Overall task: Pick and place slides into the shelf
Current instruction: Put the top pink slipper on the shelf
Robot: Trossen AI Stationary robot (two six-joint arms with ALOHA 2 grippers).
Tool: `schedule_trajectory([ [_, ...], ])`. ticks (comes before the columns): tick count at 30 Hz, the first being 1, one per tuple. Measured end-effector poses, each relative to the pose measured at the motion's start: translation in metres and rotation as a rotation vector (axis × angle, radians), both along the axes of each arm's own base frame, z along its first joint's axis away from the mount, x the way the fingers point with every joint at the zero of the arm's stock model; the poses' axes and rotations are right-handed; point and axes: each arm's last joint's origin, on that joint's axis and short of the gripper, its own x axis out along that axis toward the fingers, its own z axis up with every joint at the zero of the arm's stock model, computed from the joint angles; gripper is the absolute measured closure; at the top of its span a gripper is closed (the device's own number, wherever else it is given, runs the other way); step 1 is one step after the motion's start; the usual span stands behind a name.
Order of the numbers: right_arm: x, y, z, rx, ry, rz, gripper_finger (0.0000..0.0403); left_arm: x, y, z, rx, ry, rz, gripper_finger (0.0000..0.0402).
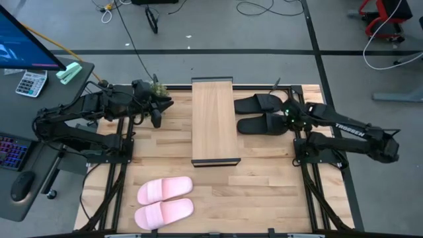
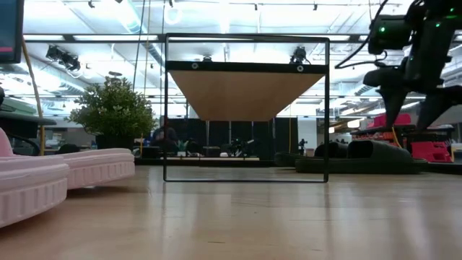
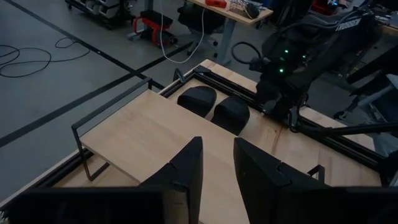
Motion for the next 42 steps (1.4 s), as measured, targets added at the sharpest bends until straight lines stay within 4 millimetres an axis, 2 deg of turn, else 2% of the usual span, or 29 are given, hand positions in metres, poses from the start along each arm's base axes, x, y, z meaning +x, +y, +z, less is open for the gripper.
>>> schedule_trajectory([
  [7,-0.007,-0.015,-0.005,-0.023,-0.032,0.007,0.0081,0.000,0.000,0.000,0.000,0.000,0.000,0.0304],
  [16,-0.016,-0.031,-0.004,-0.061,-0.075,-0.008,0.0088,0.000,0.000,0.000,0.000,0.000,0.000,0.0312],
  [21,-0.017,-0.036,-0.007,-0.027,-0.087,0.020,0.0090,0.000,0.000,0.000,0.000,0.003,0.000,0.0308],
  [27,-0.014,-0.039,-0.010,-0.010,-0.072,0.063,0.0090,-0.003,-0.002,-0.009,-0.061,0.081,-0.052,0.0308],
  [31,-0.013,-0.041,-0.011,-0.015,-0.076,0.066,0.0092,-0.005,-0.004,-0.015,-0.162,0.118,-0.077,0.0312],
  [35,-0.013,-0.041,-0.011,-0.020,-0.078,0.072,0.0092,-0.011,-0.010,-0.026,-0.418,0.187,-0.101,0.0314],
  [38,-0.013,-0.041,-0.011,-0.020,-0.078,0.073,0.0092,-0.010,-0.020,-0.038,-0.616,0.213,-0.070,0.0310],
  [42,-0.012,-0.041,-0.011,-0.023,-0.077,0.079,0.0092,-0.009,-0.040,-0.057,-0.782,0.292,-0.099,0.0304],
])
